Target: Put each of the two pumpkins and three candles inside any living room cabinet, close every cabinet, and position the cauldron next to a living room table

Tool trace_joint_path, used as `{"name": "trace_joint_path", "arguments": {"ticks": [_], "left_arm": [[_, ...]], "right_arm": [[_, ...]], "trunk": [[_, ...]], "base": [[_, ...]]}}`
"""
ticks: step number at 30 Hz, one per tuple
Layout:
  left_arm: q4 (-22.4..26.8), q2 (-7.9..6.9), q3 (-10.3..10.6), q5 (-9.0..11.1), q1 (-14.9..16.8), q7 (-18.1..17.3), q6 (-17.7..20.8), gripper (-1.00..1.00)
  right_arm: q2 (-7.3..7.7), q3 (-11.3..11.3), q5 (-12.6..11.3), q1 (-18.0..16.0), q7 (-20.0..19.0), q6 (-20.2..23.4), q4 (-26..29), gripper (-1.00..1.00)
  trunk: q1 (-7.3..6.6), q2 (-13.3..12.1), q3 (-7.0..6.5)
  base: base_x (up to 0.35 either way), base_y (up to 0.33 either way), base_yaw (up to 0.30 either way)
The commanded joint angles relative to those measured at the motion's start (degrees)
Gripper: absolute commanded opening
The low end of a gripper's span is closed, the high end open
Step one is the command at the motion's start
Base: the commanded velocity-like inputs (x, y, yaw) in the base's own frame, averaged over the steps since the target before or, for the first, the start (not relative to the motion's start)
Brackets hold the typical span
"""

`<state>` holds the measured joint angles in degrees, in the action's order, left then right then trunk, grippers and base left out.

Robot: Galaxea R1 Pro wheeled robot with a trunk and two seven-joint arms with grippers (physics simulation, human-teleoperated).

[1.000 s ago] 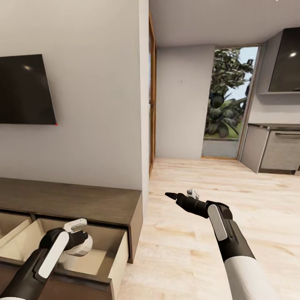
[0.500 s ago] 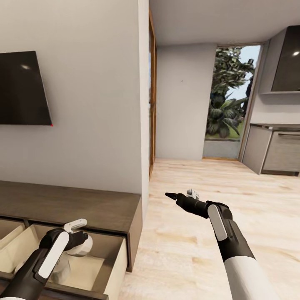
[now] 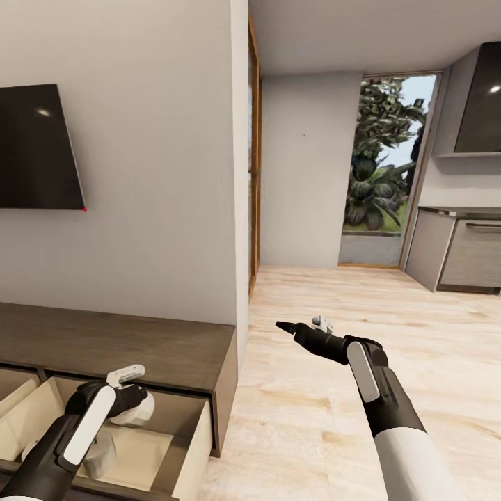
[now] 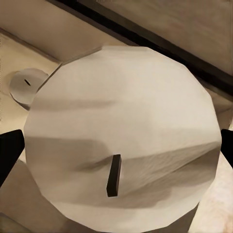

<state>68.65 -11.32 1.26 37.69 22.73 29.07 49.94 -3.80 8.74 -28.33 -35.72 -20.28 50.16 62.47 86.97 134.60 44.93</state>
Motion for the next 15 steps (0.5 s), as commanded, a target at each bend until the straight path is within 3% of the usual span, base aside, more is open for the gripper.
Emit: {"name": "trace_joint_path", "arguments": {"ticks": [1,15], "left_arm": [[0.32,-0.07,0.1,0.63,0.03,0.48,0.17,-1.0],[1.23,-0.1,-0.13,1.27,-0.03,0.55,0.92,-1.0]], "right_arm": [[-0.07,0.23,0.29,-0.05,-0.38,0.35,0.02,1.0],[-0.07,0.23,-0.1,-0.05,-0.97,0.38,0.17,1.0]], "trunk": [[-0.01,0.03,0.07],[2.63,4.84,2.22]], "base": [[0.0,0.0,0.0],[0.0,0.0,0.0]]}}
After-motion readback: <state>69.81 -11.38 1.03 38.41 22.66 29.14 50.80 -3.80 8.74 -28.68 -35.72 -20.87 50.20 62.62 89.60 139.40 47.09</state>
